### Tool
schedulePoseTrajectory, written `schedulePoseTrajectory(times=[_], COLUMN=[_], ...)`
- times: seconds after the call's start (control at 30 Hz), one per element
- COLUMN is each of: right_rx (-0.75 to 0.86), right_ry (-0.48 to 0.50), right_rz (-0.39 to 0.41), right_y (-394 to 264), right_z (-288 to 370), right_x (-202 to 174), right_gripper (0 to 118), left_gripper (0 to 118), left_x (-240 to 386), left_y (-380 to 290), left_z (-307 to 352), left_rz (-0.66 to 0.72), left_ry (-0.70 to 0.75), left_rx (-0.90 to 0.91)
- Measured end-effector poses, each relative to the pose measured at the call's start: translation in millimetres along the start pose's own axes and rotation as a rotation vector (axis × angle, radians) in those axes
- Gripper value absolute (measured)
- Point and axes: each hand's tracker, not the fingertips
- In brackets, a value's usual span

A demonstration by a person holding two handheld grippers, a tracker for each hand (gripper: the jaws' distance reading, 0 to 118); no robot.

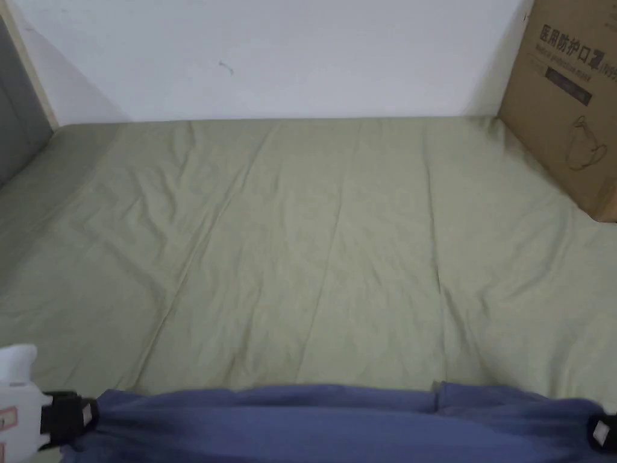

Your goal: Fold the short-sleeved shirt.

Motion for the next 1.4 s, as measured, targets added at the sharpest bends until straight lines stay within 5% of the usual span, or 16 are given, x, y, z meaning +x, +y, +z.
schedulePoseTrajectory(times=[0.2,0.27,0.3,0.33,0.37,0.43,0.53,0.57,0.6,0.63,0.67,0.7,0.97,1.03,1.1,1.4], right_rx=[-0.061,-0.015,-0.003,0.013,0.029,0.100,0.197,0.225,0.249,0.266,0.261,0.264,0.115,0.087,0.084,-0.007], right_ry=[-0.056,-0.081,-0.106,-0.141,-0.196,-0.223,-0.202,-0.185,-0.160,-0.134,-0.129,-0.101,0.051,0.056,0.049,0.044], right_rz=[-0.064,-0.025,0.007,0.055,0.118,0.215,0.243,0.228,0.220,0.224,0.228,0.237,0.369,0.410,0.440,0.464], right_y=[-48,-49,-47,-45,-42,-38,-32,-30,-30,-31,-32,-34,-56,-58,-61,-65], right_z=[-48,-39,-34,-27,-21,1,22,26,28,28,25,20,-40,-48,-54,-78], right_x=[30,16,10,2,-6,-28,-55,-66,-76,-89,-99,-110,-181,-193,-203,-210], right_gripper=[3,26,55,75,79,78,78,76,69,51,22,4,4,4,4,4], left_gripper=[10,42,77,97,104,103,96,80,40,10,2,1,1,42,115,111], left_x=[-20,-20,-21,-22,-24,-29,-36,-39,-44,-48,-52,-55,-88,-92,-95,-96], left_y=[-41,-38,-35,-32,-29,-24,-24,-27,-31,-36,-42,-48,-92,-90,-89,-80], left_z=[-36,-31,-27,-21,-14,5,24,28,30,31,28,25,11,10,-3,-72], left_rz=[0.030,0.056,0.063,0.056,0.054,0.079,0.167,0.191,0.215,0.243,0.273,0.304,0.517,0.520,0.532,0.691], left_ry=[0.032,0.057,0.093,0.122,0.128,0.101,0.064,0.038,0.019,-0.009,-0.021,-0.018,-0.193,-0.266,-0.354,-0.535], left_rx=[-0.082,-0.067,-0.054,-0.044,-0.028,0.060,0.097,0.110,0.127,0.136,0.129,0.118,0.150,0.152,0.097,0.025])
